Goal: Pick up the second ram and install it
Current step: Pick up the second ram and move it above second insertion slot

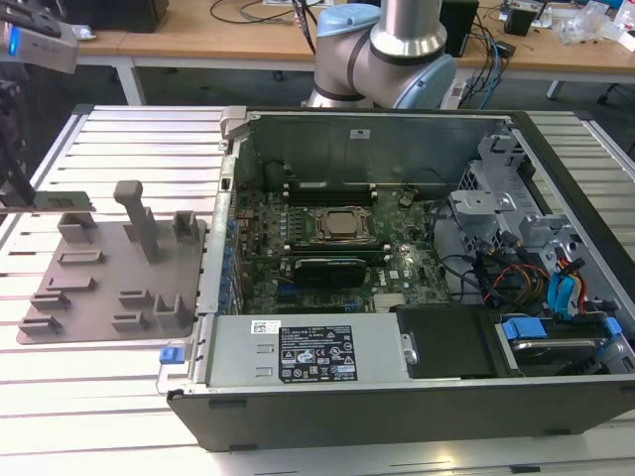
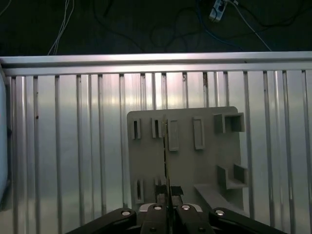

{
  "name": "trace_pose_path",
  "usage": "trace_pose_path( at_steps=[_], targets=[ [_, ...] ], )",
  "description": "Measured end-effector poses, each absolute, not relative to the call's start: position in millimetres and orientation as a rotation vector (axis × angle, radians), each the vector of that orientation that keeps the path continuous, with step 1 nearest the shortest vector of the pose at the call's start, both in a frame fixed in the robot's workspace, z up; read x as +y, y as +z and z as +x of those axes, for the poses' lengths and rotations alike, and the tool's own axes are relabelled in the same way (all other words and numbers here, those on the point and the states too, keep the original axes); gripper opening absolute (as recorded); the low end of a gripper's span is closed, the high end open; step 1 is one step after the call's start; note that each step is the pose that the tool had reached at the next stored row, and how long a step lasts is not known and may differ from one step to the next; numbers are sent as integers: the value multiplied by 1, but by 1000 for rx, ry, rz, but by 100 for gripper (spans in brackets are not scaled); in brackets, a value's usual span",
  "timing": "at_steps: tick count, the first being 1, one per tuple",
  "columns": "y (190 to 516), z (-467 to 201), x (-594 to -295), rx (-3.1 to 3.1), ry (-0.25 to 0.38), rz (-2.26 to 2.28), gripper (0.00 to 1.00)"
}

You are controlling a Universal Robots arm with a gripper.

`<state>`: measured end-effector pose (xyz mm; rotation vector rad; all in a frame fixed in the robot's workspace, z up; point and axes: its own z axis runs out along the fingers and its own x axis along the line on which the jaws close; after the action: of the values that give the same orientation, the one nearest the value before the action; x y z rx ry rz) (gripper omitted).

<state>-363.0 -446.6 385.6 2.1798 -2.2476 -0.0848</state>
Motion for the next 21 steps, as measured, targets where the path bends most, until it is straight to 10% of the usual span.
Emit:
trace_pose_path(
  at_steps=[21],
  targets=[
    [408,-255,-447,-2248,-85,2180,13]
  ],
)
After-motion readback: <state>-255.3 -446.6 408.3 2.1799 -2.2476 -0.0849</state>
